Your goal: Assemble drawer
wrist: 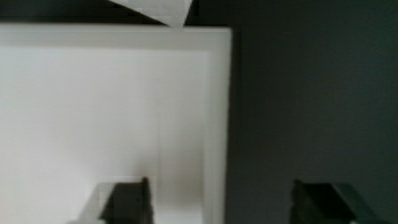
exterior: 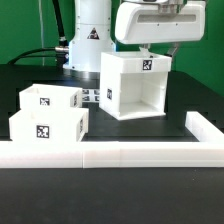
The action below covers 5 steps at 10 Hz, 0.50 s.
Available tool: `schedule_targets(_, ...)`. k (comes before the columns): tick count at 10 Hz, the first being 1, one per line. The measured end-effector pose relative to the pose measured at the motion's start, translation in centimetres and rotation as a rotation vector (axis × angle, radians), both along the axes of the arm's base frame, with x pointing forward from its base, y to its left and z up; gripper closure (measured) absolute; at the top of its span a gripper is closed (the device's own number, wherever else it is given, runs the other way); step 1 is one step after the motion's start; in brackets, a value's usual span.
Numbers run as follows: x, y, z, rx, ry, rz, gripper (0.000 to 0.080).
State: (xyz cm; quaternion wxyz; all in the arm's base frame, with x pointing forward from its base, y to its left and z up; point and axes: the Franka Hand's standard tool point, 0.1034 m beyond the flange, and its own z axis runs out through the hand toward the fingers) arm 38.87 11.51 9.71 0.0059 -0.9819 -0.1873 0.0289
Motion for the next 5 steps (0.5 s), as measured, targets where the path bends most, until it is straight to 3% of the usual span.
schedule_targets(1, 0.00, 0.00, 0.00, 0.000, 0.000, 0.000, 0.0580)
schedule_targets(2, 0.00, 0.00, 0.00, 0.000, 0.000, 0.000, 0.0580)
schedule_targets(3, 0.01, 0.00, 0.00, 0.000, 0.000, 0.000, 0.0740)
schedule_targets(5, 0.01, 0.00, 0.00, 0.000, 0.000, 0.000, 0.0763)
